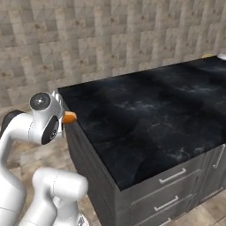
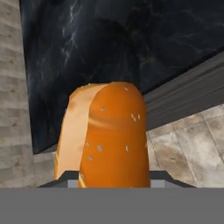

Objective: Move the hot dog bun to the plate on the dining table and place the condiment next to that plate. Then navigate to the fridge and take the sausage and place it on the plate as well.

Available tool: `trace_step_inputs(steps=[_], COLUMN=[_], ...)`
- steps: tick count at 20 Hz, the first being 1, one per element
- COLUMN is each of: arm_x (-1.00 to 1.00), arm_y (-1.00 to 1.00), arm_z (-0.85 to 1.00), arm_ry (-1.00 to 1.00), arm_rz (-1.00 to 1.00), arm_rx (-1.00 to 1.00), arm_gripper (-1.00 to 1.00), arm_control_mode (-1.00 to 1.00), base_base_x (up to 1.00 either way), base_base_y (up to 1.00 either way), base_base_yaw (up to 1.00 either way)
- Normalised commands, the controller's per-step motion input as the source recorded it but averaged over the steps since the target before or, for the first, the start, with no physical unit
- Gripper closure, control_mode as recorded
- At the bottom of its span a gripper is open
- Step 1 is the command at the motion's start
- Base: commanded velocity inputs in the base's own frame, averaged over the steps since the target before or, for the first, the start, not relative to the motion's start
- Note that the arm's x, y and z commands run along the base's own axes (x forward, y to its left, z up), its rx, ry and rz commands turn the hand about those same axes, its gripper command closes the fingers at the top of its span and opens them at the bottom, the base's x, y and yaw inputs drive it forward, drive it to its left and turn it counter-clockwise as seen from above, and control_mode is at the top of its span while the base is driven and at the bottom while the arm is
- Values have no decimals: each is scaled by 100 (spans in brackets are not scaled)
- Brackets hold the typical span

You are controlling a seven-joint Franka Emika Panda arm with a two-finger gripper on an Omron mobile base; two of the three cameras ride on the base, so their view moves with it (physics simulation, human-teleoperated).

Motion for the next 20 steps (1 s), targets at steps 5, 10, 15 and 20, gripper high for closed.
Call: trace_step_inputs(steps=[5, 10, 15, 20], arm_x=[0, 0, 0, 0], arm_y=[0, 0, 0, 0], arm_z=[0, 0, 0, 0], arm_ry=[0, 0, 0, 0], arm_rz=[0, 0, 0, 0], arm_rx=[0, 0, 0, 0], arm_gripper=[100, 100, 100, 100], arm_control_mode=[100, 100, 100, 100], base_base_x=[47, -32, -6, 27], base_base_y=[100, 100, 100, 100], base_base_yaw=[-14, -15, -5, -16])
